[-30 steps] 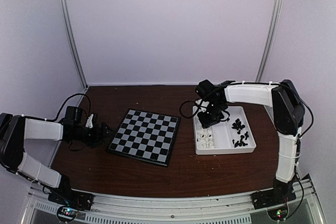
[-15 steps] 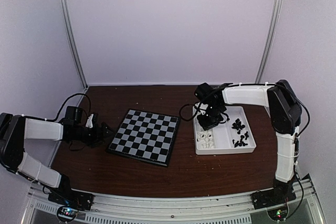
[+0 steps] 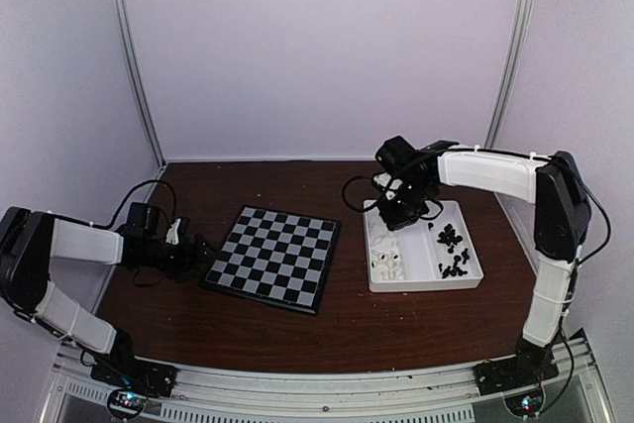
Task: Set up the chess pieces on the board
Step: Move the chessboard to the center of the board.
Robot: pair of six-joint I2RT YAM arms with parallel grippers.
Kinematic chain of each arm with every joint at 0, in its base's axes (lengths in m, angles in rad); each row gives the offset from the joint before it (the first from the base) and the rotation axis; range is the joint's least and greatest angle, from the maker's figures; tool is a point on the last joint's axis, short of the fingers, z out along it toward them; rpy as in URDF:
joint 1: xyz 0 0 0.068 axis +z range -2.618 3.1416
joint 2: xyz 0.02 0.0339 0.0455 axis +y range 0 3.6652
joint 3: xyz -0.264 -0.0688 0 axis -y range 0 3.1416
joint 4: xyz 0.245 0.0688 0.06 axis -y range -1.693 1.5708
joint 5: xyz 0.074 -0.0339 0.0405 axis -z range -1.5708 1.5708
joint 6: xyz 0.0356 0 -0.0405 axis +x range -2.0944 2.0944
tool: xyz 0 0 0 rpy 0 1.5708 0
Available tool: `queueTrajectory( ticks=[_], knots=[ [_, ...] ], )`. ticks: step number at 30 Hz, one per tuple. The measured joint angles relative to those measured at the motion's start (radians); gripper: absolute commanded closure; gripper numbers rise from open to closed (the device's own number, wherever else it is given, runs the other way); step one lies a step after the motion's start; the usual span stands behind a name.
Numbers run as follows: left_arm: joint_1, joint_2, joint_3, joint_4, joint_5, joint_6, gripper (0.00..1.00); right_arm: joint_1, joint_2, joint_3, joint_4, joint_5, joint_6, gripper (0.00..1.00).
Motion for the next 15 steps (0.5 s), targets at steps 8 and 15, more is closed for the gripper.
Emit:
queueTrajectory(
  ticks=[8,15],
  knots=[
    [-0.042,0.009,-0.011,0.045,0.009,-0.028,0.06,0.0,-0.093,0.014,-0.008,-0.008,-0.022,0.9],
    [-0.139,-0.014,-0.052,0.104,-0.004,-0.098,0.06,0.006,-0.102,0.014,-0.008,-0.051,-0.044,0.9]
  ],
)
